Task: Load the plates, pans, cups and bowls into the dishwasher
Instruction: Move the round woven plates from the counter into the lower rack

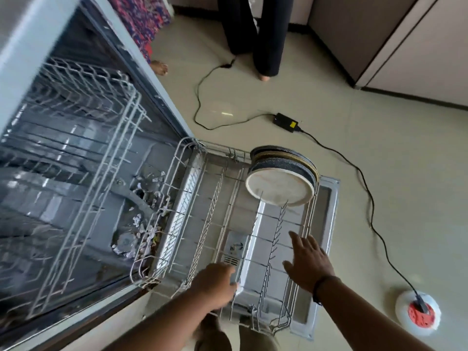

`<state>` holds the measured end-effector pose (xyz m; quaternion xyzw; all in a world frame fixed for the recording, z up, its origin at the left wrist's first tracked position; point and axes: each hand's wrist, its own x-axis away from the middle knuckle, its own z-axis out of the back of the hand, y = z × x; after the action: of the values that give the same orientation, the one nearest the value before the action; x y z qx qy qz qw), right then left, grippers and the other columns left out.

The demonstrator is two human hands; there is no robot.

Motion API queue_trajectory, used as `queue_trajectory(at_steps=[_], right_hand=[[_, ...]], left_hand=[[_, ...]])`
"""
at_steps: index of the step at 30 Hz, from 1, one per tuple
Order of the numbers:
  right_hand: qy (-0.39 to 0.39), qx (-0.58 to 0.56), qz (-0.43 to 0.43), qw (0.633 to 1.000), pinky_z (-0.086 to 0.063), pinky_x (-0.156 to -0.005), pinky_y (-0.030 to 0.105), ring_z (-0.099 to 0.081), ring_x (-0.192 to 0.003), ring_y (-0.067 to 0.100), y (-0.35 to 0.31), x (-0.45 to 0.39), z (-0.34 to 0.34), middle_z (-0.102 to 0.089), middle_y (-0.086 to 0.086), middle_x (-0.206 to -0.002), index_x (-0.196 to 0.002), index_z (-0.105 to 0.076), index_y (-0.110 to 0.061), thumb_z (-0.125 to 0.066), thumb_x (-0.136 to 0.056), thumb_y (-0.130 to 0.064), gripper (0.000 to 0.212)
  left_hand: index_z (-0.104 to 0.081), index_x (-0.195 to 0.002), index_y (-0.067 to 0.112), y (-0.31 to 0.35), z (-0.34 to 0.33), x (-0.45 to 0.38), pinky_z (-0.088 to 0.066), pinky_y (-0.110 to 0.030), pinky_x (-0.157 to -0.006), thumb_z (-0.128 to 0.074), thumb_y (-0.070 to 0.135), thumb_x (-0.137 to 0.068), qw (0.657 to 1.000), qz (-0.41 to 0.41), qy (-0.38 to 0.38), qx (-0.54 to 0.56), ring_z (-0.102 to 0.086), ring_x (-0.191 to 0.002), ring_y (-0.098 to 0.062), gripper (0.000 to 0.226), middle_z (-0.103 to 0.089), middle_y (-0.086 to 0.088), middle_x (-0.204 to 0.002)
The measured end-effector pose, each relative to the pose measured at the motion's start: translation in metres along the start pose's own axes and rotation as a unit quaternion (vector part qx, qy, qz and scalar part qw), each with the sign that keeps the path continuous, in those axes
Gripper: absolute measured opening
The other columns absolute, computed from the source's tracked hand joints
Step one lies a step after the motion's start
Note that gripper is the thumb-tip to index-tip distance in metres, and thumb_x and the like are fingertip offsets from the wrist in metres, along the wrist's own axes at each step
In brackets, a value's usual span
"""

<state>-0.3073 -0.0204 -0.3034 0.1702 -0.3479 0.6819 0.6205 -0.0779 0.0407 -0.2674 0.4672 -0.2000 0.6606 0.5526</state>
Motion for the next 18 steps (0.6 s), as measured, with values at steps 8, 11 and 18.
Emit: queue_trajectory(at_steps=[8,11,18], right_hand=[[-0.025,0.107,0.075,0.991,-0.012,-0.119,0.037,-0.007,-0.148,0.025,-0.036,0.043,-0.01,-0.025,-0.002,-0.156,-0.153,-0.004,-0.023,-0.048,-0.089,-0.054,0.083],[-0.048,0.184,0.129,0.973,-0.011,-0.119,0.039,-0.005,-0.148,0.026,-0.069,0.067,-0.025,-0.022,0.0,-0.156,-0.152,-0.004,-0.022,-0.044,-0.09,-0.056,0.082],[-0.054,0.372,0.329,0.866,-0.016,-0.117,0.041,-0.01,-0.146,0.029,-0.165,0.157,-0.086,-0.027,0.007,-0.154,-0.152,-0.009,-0.018,-0.042,-0.091,-0.049,0.076]], left_hand=[[-0.049,-0.133,0.025,-0.036,-0.033,0.07,-0.039,-0.03,-0.103,-0.05,0.046,-0.092,0.997,0.02,0.064,0.034,-0.048,-0.125,-0.018,0.046,-0.052,0.001,-0.137],[-0.048,-0.134,0.026,-0.06,-0.049,0.108,-0.038,-0.031,-0.104,-0.048,0.046,-0.092,0.993,0.035,0.098,0.063,-0.046,-0.126,-0.018,0.047,-0.051,0.003,-0.138],[-0.048,-0.136,0.026,-0.128,-0.128,0.23,-0.035,-0.03,-0.107,-0.048,0.048,-0.092,0.945,0.129,0.237,0.184,-0.044,-0.13,-0.018,0.049,-0.05,0.003,-0.141]])
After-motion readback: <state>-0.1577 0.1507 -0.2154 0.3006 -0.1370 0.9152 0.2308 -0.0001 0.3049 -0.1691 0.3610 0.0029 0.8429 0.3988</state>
